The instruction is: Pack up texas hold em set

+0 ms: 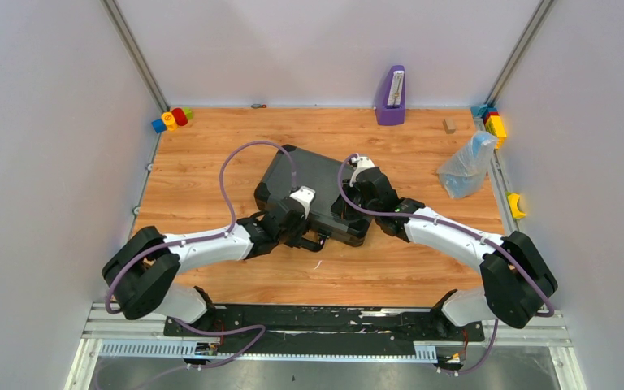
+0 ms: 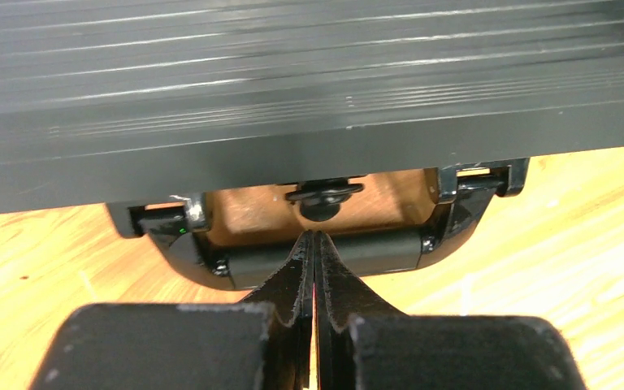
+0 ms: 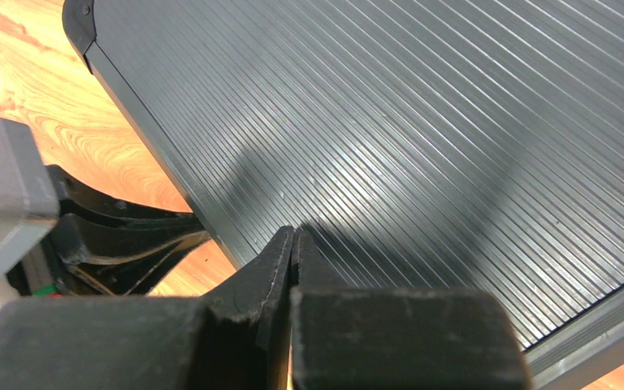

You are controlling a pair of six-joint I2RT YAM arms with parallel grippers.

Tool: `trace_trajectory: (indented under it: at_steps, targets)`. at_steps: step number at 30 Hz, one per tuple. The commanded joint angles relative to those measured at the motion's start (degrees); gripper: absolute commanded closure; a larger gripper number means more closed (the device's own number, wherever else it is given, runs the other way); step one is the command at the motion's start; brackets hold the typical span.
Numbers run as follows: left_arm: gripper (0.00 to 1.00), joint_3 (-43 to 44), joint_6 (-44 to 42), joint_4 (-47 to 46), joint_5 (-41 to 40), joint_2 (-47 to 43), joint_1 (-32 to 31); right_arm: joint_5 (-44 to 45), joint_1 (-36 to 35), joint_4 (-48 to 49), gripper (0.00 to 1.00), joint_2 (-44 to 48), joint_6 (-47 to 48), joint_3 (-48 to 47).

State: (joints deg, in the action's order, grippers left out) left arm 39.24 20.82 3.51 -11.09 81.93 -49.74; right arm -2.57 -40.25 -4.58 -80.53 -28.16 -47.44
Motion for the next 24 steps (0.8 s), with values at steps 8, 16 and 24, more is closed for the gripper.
trace_trajectory:
  at_steps: [8,16,24]
  targets:
    - [1.00,2.13,-1.83,3.29,-2.80,-2.10,0.45,-0.33,-0.06,-8.17,1.00,-1.51,1.36,2.72]
    - [1.00,0.96,-1.61,-0.59,-3.21,-0.01,0.50,-0.29,-0.09,-8.16,1.00,-1.14,1.26,3.12]
    - [1.00,-0.47,-0.52,-5.41,0.74,2.10,1.06,-0.24,-0.09,-8.19,1.00,-1.38,1.34,3.06]
